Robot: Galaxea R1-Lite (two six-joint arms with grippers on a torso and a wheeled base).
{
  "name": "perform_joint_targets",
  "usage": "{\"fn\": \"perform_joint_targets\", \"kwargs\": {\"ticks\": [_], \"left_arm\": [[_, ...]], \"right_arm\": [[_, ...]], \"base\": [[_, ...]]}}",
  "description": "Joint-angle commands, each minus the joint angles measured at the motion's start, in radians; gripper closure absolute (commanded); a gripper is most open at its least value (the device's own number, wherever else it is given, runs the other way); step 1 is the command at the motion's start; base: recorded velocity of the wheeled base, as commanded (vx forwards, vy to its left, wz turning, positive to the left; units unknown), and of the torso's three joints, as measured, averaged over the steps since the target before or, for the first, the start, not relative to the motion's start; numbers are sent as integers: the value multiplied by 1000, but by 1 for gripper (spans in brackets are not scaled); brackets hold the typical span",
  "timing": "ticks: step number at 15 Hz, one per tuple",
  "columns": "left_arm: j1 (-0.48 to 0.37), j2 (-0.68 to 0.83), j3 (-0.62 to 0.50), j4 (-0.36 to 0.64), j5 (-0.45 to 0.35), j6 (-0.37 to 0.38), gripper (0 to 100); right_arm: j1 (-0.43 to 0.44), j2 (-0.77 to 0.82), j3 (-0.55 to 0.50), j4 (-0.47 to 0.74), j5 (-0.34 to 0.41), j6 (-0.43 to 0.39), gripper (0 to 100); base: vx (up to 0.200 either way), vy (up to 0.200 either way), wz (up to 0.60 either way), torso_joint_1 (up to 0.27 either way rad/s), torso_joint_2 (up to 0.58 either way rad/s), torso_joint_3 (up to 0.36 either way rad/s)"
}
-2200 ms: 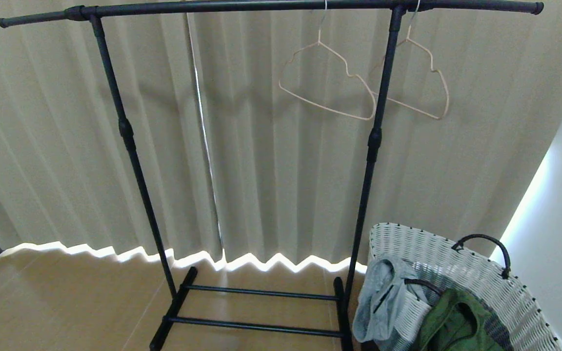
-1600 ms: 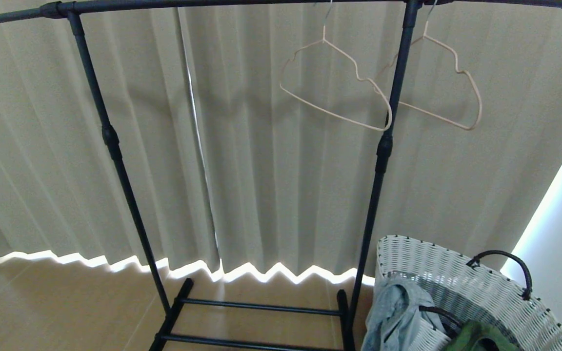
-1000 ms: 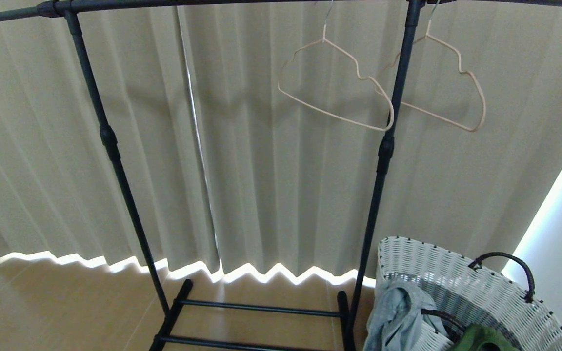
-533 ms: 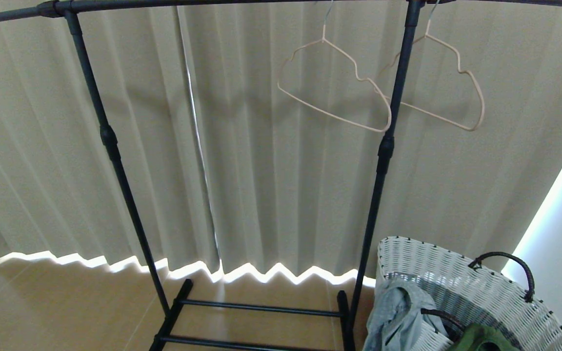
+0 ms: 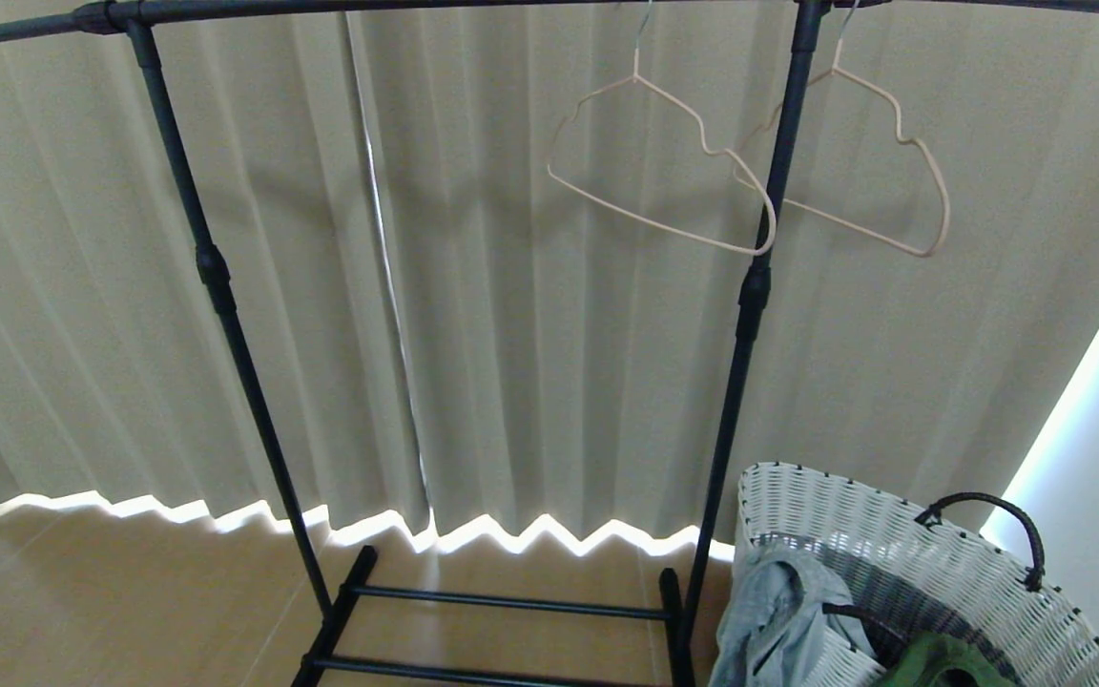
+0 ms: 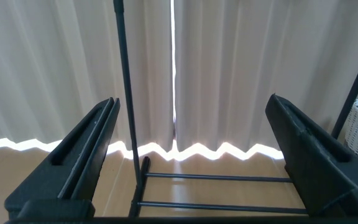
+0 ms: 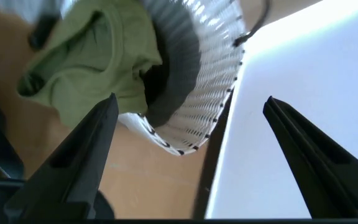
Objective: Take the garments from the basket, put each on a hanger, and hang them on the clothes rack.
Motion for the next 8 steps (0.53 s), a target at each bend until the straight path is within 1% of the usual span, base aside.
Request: {"fn": "perform_joint_targets", "kwargs": {"ticks": [1,2,4,5,8], "left_arm": [[0,0,0,1,0,0,0],[0,0,0,-1,-2,0,0],[0,0,0,-1,-5,0,0],[0,0,0,-1,-5,0,0],[0,0,0,-1,-5,0,0]], "right_arm": [[5,352,56,-188,-12,-36,0],[6,431,58,-249,-12,-36,0],[8,531,58,-320,2,-37,0],[8,568,50,-341,13,-39,0],[8,626,44,-398,13,-40,0]], "base": [[0,0,0,0,0,0],[0,0,0,0,0,0],[0,0,0,0,0,0],[0,0,0,0,0,0],[0,0,0,0,0,0]]}}
